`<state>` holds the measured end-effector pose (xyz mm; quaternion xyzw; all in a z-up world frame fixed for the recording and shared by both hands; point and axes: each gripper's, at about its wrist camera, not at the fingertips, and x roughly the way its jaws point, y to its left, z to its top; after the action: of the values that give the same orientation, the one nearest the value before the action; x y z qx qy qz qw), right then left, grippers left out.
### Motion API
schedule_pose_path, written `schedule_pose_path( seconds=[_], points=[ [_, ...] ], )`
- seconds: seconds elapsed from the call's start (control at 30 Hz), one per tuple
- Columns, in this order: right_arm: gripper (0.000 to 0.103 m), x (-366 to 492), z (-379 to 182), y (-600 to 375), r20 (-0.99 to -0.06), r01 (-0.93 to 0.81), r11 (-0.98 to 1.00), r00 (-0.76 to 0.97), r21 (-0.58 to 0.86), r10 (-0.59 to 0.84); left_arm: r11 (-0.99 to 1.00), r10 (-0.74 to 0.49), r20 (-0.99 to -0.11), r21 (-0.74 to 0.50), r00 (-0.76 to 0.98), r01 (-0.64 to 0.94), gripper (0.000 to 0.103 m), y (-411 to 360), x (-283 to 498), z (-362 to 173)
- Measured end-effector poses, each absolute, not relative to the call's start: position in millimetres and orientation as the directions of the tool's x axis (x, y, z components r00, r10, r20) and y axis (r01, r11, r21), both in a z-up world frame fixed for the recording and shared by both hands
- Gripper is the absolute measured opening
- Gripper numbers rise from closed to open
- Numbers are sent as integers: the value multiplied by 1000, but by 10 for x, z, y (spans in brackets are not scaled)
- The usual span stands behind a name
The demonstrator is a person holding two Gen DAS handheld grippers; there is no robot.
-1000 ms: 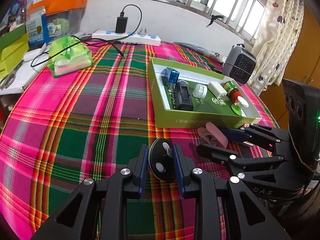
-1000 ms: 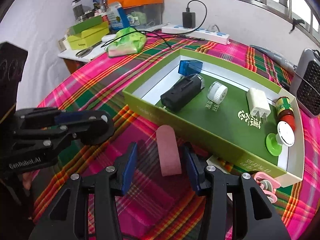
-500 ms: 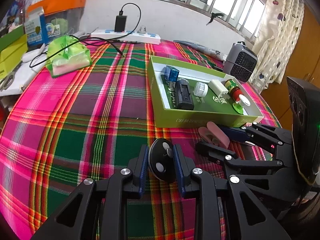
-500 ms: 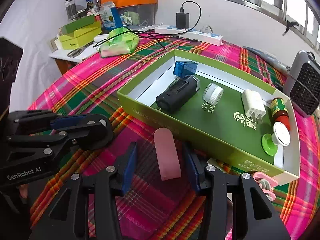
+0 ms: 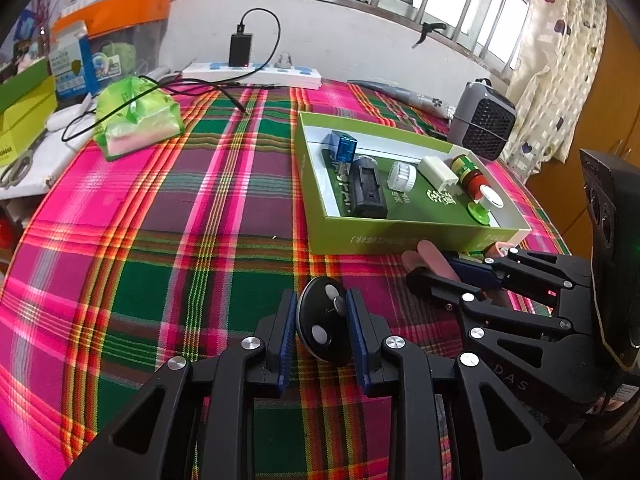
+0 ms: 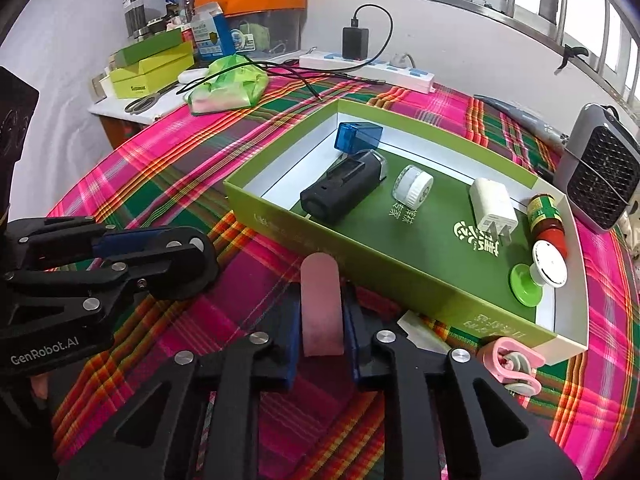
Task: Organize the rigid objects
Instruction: 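Carry the black disc and pink eraser over the green box with both tools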
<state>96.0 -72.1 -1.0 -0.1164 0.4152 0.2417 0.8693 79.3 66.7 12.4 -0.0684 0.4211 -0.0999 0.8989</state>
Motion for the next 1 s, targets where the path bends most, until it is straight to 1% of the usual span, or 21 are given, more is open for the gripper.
schedule_pose_path(
  seconds=[0.37, 1.0],
  points=[
    [19, 886, 41, -823, -765, -486, 873, 554, 22, 328, 979, -203, -732, -152, 650, 134, 24, 568, 736, 213],
    [19, 721, 257, -1068, -722, -440, 896, 600, 59, 343, 978, -201, -708, -109, 678, 176, 24, 309, 678, 398]
  ],
)
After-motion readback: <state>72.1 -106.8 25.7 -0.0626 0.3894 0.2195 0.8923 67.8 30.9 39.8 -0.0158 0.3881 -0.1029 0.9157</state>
